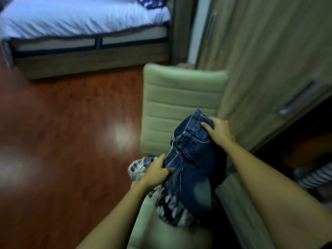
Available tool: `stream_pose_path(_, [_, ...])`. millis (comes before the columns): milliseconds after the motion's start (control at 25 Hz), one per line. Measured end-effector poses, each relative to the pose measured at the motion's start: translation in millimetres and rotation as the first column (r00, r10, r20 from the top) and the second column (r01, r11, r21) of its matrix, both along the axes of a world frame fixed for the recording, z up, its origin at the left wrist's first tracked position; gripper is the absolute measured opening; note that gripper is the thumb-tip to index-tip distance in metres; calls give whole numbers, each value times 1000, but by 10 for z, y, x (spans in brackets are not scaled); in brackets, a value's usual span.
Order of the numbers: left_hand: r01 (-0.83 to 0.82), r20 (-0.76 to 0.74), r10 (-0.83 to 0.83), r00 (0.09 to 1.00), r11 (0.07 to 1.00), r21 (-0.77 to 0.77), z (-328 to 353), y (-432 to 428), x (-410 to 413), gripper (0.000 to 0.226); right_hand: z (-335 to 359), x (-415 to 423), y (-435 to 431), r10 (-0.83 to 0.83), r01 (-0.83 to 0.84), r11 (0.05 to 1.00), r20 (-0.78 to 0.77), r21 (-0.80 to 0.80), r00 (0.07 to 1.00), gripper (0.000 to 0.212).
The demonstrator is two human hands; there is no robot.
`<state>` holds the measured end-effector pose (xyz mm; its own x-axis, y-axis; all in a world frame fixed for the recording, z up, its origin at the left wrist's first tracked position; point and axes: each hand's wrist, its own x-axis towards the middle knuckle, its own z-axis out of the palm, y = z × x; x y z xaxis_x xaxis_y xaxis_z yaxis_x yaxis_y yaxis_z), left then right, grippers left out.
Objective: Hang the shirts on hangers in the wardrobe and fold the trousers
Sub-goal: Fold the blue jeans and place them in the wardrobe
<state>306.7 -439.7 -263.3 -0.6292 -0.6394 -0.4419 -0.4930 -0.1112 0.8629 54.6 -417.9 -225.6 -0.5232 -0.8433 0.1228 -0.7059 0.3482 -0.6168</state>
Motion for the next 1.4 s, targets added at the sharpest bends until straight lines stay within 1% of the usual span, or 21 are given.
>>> stream_pose_path(120, [226, -102, -235, 967, 970, -90, 1085, 12, -524, 42, 1100, -604, 675, -242, 239, 967, -27, -86, 970, 24])
stream_pose_path(200, [411, -169, -432, 886, 900, -147, 1965, 6, -799, 50, 1895, -893, 1072, -376, 360, 918, -73, -169, 924, 26])
stream_pose_path(280, [528, -176, -579, 796, 806, -266, 2836, -8, -975, 54, 2666, -1077, 1406, -441, 395, 864, -89, -313, 893, 24])
stream_pose_path(320, [538, -186, -612, 769, 776, -328, 3209, -23, -1014, 55, 3020, -1104, 1535, -462, 396, 834, -94, -384, 882, 21])
stream_pose_path(440, [486, -322, -655, 683, 738, -469, 4151, 17, -1085, 49, 3934, -1098, 1894, -547, 404, 717, -100, -568, 831, 18])
stream_pose_path(560, [277, -517, -614, 596, 762, -586, 4911, 77, -1133, 44, 4710, -987, 2224, -603, 374, 549, -44, -748, 797, 20])
stream_pose_path(600, [204, -627, -567, 535, 806, -555, 5114, 95, -1158, 44, 4945, -939, 2327, -607, 350, 497, -30, -794, 794, 23])
stream_pose_path(640, [142, -737, -481, 475, 869, -475, 5264, 98, -1187, 42, 5147, -891, 2413, -606, 325, 461, -25, -826, 795, 24])
stream_pose_path(720, [-48, -854, -337, 396, 921, -386, 5463, 151, -1280, 26, 5466, -834, 2572, -609, 281, 432, -47, -857, 791, 24])
stream_pose_path(760, [-208, -843, -329, 426, 871, -445, 5526, 190, -1345, 18, 5581, -826, 2649, -618, 258, 443, -84, -859, 782, 22])
stream_pose_path(800, [-361, -782, -348, 517, 740, -568, 5572, 224, -1405, 15, 5666, -811, 2716, -624, 246, 474, -126, -845, 771, 19])
stream_pose_path(840, [-489, -715, -354, 602, 545, -681, 5599, 278, -1446, 15, 5727, -781, 2776, -611, 242, 514, -153, -823, 777, 15])
stream_pose_path(880, [-571, -689, -363, 627, 388, -724, 5613, 340, -1473, 16, 5757, -737, 2836, -568, 246, 560, -151, -791, 809, 10])
stream_pose_path(920, [-635, -704, -381, 600, 309, -708, 5630, 404, -1486, 17, 5768, -684, 2899, -491, 234, 603, -123, -762, 863, 5])
stream_pose_path(960, [-685, -735, -389, 556, 287, -670, 5649, 449, -1483, 19, 5753, -622, 2965, -381, 213, 641, -65, -737, 922, 6])
stream_pose_path(1000, [-730, -772, -378, 511, 283, -622, 5681, 499, -1441, 20, 5729, -585, 3038, -256, 193, 662, 23, -724, 966, 9])
stream_pose_path(1080, [-754, -818, -351, 457, 336, -565, 5785, 507, -1412, 24, 5701, -516, 3219, -70, 191, 668, 195, -719, 978, 15])
stream_pose_path(1200, [-688, -794, -345, 500, 400, -606, 5975, 488, -1384, 43, 5689, -437, 3405, 51, 161, 665, 259, -729, 964, 31])
stream_pose_path(1280, [-606, -774, -303, 557, 489, -627, 6087, 488, -1394, 54, 5696, -392, 3447, 21, 191, 631, 263, -751, 964, 26])
stream_pose_path(1360, [-502, -769, -216, 602, 646, -574, 6143, 488, -1439, 60, 5710, -338, 3405, -108, 266, 609, 255, -747, 961, 20])
stream_pose_path(1400, [-460, -770, -140, 623, 730, -505, 6165, 528, -1460, 56, 5713, -303, 3379, -195, 320, 601, 254, -732, 947, 20])
